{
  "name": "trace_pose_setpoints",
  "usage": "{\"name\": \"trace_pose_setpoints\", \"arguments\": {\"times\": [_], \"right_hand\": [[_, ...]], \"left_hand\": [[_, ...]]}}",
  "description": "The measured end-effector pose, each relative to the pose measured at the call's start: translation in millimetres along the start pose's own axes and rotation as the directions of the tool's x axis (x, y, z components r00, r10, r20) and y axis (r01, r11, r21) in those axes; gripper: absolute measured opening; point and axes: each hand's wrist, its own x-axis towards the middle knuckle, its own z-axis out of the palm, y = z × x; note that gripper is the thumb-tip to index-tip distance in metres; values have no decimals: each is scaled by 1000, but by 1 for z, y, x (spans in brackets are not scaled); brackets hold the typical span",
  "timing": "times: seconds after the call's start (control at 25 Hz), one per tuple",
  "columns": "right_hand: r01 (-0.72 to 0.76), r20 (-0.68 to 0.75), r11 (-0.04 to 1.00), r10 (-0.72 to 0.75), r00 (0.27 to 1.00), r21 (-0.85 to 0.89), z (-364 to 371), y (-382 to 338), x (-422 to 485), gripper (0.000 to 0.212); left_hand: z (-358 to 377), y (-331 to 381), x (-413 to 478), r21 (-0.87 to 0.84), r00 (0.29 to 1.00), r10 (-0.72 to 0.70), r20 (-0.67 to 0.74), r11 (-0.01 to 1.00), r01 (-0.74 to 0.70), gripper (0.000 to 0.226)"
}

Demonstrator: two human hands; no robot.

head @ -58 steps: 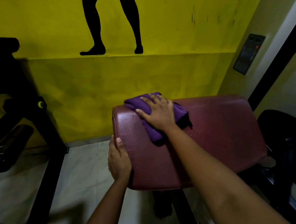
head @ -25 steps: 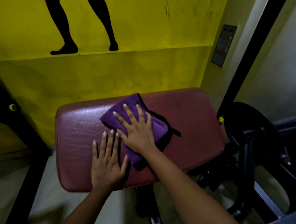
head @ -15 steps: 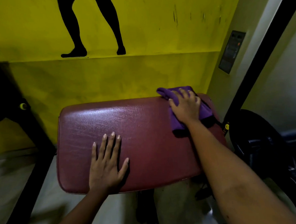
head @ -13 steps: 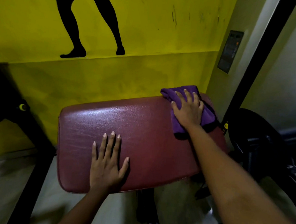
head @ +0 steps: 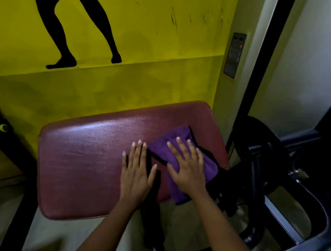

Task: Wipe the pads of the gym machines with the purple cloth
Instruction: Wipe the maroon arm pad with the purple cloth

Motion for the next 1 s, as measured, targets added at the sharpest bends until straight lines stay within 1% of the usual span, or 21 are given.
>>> {"name": "trace_pose_setpoints", "arguments": {"times": [0.08, 0.12, 0.2, 0.24, 0.32, 0.4, 0.48, 0.52, 0.6, 0.64, 0.72, 0.8, 0.84, 0.92, 1.0], "right_hand": [[-161, -22, 987, 161, 987, -25, -5, 38, 25, 62], [-218, -18, 975, 218, 976, -29, -9, 56, 39, 62], [-280, -2, 959, 281, 960, -29, -15, 85, 64, 63], [-285, -8, 958, 285, 958, -34, -14, 89, 71, 63], [-235, -61, 969, 231, 971, -80, -7, 74, 71, 62], [-77, -57, 993, 72, 996, -93, 3, 39, 62, 60], [76, 1, 996, -76, 997, -54, 7, 11, 63, 60], [119, 24, 992, -118, 993, -30, 6, 6, 71, 60], [126, 42, 992, -126, 991, -1, 2, 15, 99, 60], [93, 49, 996, -93, 994, 10, -1, 25, 114, 60], [-45, 83, 999, 43, 996, 29, -8, 50, 144, 59], [-223, 122, 971, 212, 970, 83, -13, 76, 167, 59], [-305, 168, 942, 281, 945, 142, -16, 88, 174, 61], [-415, 271, 864, 343, 900, 286, -16, 107, 182, 67], [-449, 308, 824, 352, 884, 345, -16, 117, 174, 75]], "left_hand": [[10, 16, 11, 52, 999, 19, 37, 998, -21, 66], [13, 19, 12, 96, 998, 18, 53, 995, -23, 66], [18, 22, 11, 157, 999, 11, 52, 987, -19, 67], [19, 23, 10, 163, 999, 6, 45, 987, -14, 67], [19, 25, 9, 165, 999, 5, 46, 986, -12, 68], [19, 27, 10, 171, 999, 6, 52, 985, -15, 68], [19, 27, 10, 176, 997, 9, 72, 984, -21, 68], [18, 27, 10, 178, 997, 8, 74, 984, -21, 68], [17, 27, 9, 187, 997, 8, 77, 982, -23, 68], [16, 27, 8, 188, 997, 10, 78, 982, -25, 68], [15, 28, 8, 179, 998, 13, 69, 983, -25, 68], [15, 28, 8, 178, 998, 14, 68, 984, -26, 69], [16, 29, 8, 183, 998, 16, 67, 983, -28, 69], [16, 29, 9, 188, 998, 14, 60, 982, -26, 69], [16, 29, 8, 191, 998, 14, 63, 981, -26, 69]]}}
